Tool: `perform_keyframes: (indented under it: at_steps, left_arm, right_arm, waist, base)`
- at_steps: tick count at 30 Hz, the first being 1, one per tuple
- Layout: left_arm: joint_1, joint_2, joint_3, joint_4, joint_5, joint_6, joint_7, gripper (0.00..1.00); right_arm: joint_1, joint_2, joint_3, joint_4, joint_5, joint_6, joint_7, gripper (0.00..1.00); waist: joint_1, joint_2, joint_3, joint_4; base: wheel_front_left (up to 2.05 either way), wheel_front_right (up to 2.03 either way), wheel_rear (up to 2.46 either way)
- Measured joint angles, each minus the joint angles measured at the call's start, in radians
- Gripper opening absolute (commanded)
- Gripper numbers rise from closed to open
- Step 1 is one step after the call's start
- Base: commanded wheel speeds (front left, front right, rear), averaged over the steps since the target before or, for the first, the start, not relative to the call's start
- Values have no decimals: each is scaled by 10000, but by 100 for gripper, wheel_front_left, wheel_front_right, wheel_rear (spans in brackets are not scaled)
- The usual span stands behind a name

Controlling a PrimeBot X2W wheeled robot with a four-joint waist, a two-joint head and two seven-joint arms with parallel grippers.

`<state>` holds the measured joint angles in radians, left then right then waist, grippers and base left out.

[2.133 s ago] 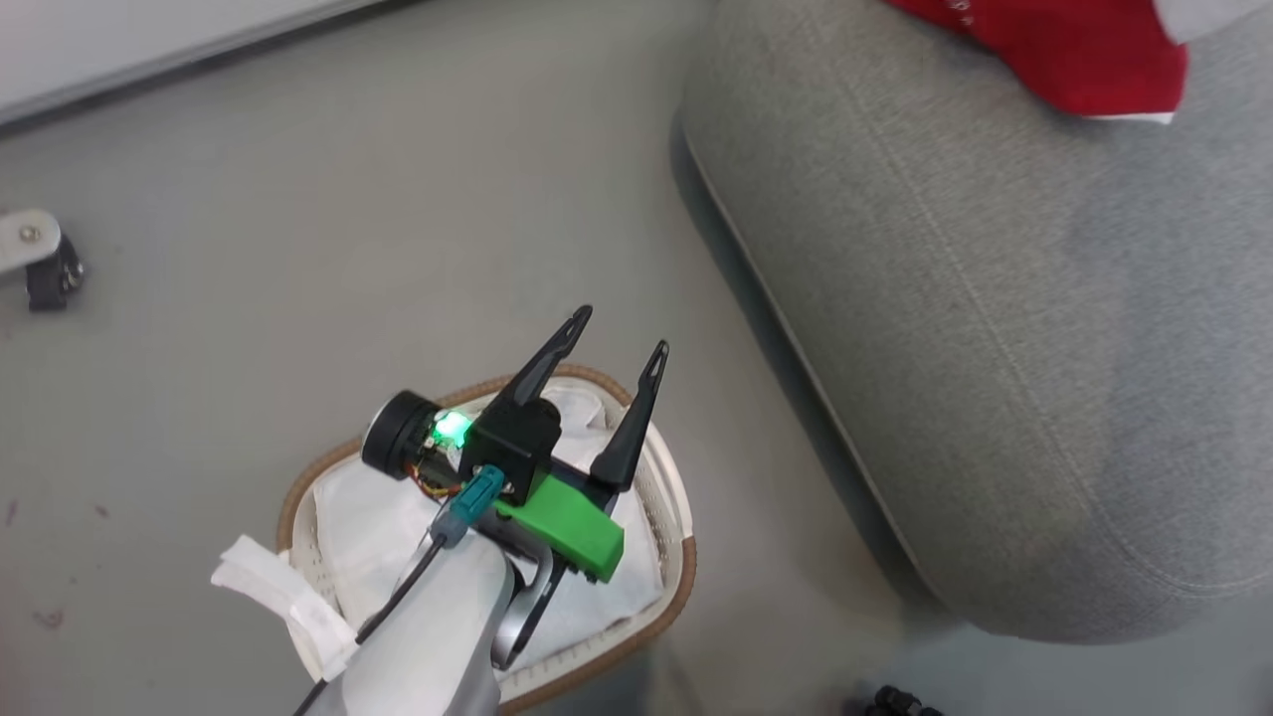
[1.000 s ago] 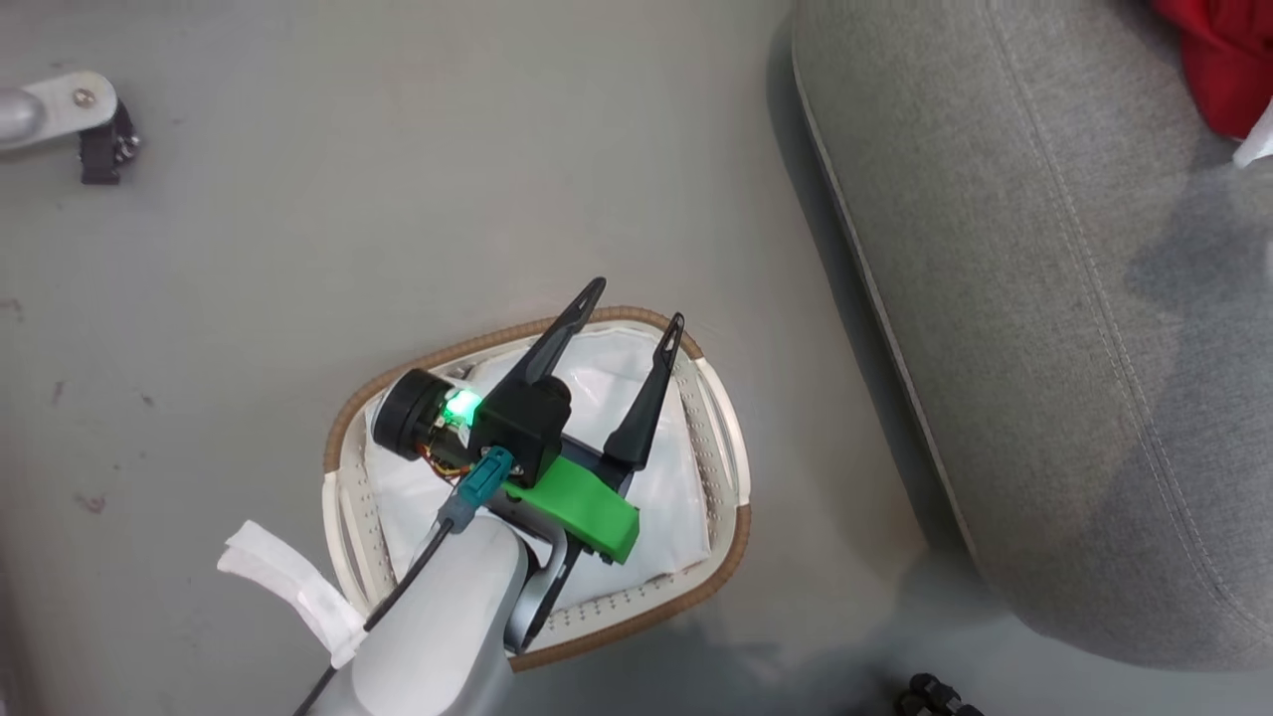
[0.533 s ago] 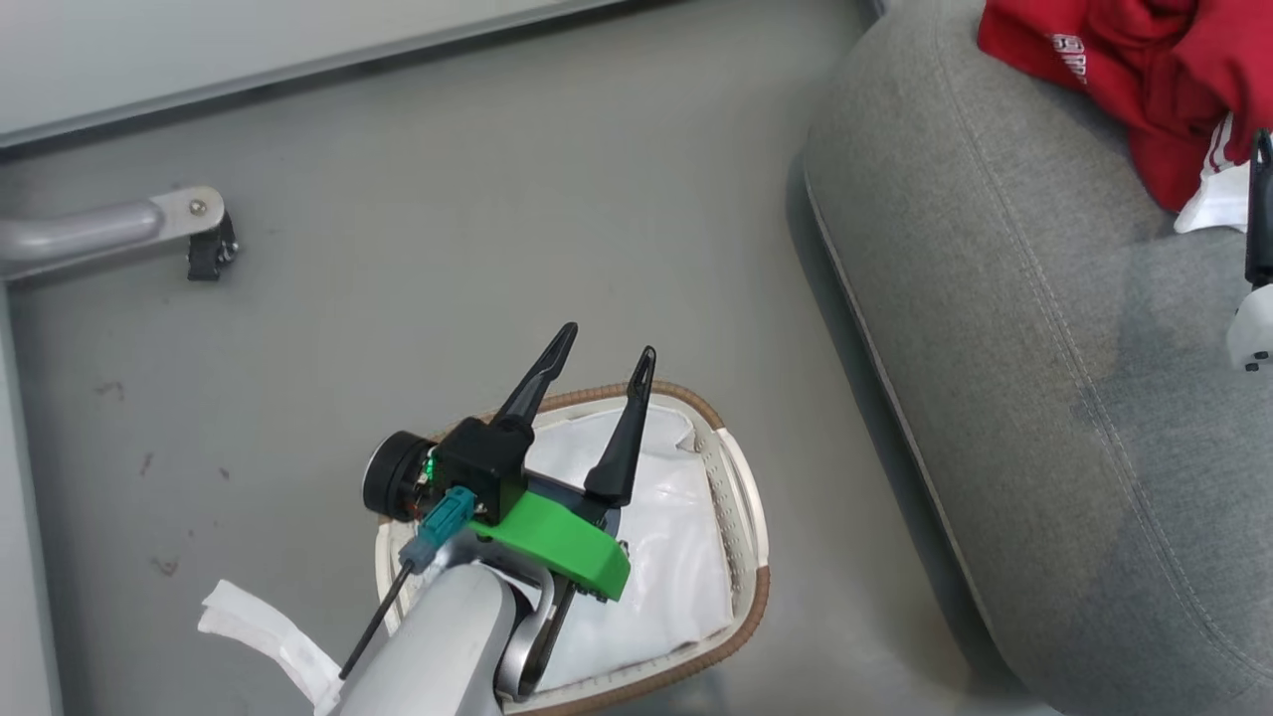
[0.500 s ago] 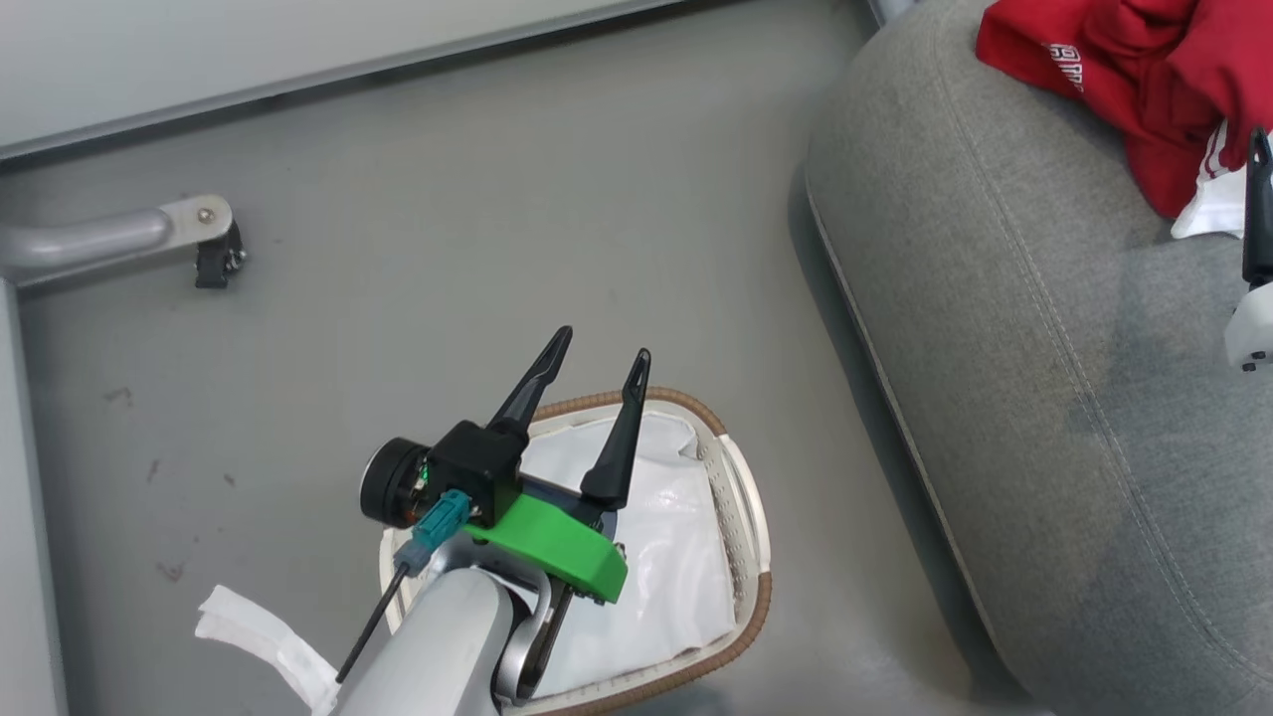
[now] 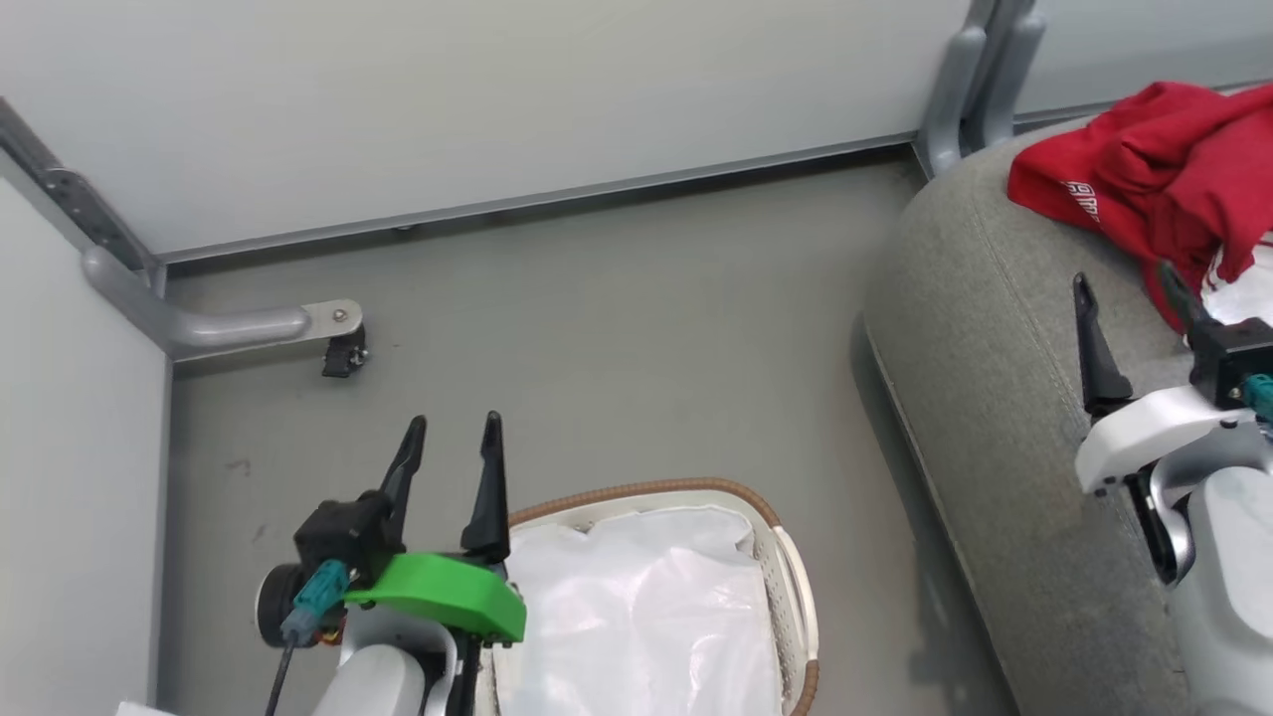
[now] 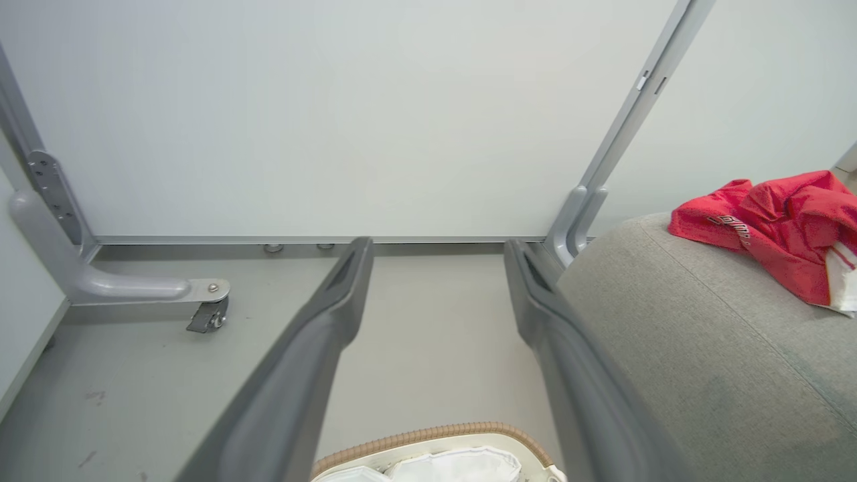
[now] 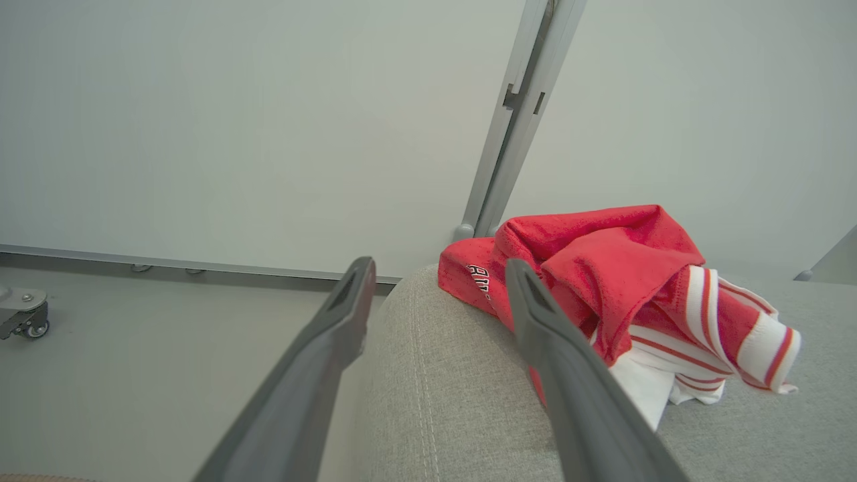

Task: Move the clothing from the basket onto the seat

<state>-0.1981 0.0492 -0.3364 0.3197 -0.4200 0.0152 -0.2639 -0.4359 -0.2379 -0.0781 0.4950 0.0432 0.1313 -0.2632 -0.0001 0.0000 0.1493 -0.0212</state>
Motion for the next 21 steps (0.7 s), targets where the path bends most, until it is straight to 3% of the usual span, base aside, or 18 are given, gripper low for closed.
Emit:
perform_keyframes:
  at_steps: [10,21]
  left_arm:
    - [1311,4,1522,-251,366,-65,0,100]
    - [2247,4,1914,-464,420,-209,0,100]
  right_arm:
    - [1532,1430,36,-1185,84,0,0,100]
    - [3456,1879,466,-1937,376,0,0,100]
  waist:
    - [0,0,-808,905]
    - [0,0,-1405,1435]
  base:
    - [0,0,0]
    - [0,0,0]
